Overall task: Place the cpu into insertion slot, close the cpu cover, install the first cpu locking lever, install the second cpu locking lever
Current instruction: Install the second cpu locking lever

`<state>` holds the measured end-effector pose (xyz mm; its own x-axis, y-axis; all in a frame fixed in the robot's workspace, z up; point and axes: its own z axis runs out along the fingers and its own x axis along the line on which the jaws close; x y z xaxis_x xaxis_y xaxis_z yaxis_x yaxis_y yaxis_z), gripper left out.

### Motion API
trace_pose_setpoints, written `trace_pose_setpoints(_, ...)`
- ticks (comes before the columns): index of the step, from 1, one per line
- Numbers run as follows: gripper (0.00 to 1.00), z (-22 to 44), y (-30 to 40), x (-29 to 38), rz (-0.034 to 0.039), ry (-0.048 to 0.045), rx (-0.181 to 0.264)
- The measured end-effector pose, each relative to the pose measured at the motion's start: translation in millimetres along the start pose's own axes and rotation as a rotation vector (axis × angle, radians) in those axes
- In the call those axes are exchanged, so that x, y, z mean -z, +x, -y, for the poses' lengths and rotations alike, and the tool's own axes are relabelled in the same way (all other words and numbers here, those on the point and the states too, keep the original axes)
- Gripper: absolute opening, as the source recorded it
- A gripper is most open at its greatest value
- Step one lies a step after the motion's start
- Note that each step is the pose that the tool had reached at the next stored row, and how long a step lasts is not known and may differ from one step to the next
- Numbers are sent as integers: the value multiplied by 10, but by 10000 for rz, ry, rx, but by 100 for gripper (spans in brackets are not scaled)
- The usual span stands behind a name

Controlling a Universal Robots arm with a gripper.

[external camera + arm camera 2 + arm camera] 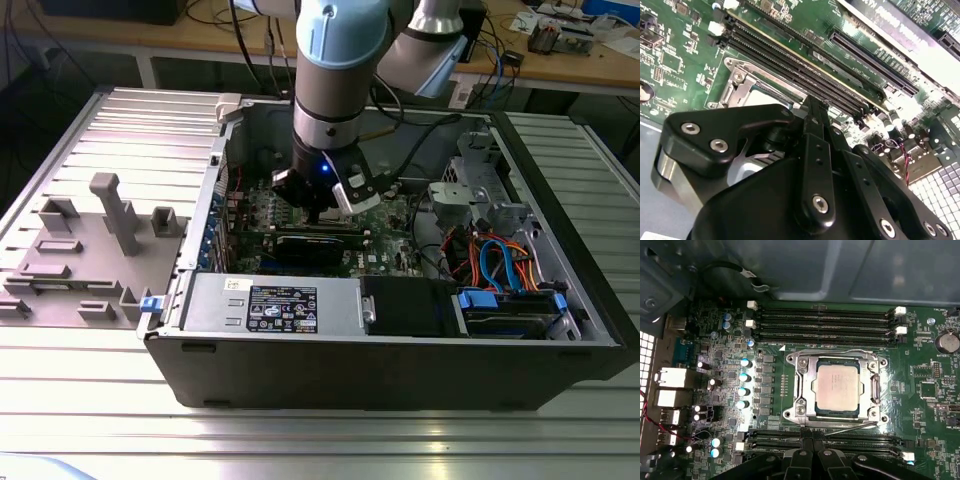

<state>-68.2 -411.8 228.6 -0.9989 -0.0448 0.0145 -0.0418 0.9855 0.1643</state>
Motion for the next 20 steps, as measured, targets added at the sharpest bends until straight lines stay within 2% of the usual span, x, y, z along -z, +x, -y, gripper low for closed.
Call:
trace_pose_setpoints(6, 11, 40, 4, 1, 0, -4, 1)
trace_pose_setpoints(10, 11, 56, 45, -14, 3, -108, 3)
trace_pose_setpoints(12, 11, 60, 47, -25, 10, -240, 6)
trace_pose_setpoints(14, 11, 66, 51, -32, 26, -633, 14)
trace_pose_setpoints(16, 11, 83, 52, -41, 29, -693, 15)
trace_pose_setpoints(20, 11, 132, 54, -36, 29, -700, 16)
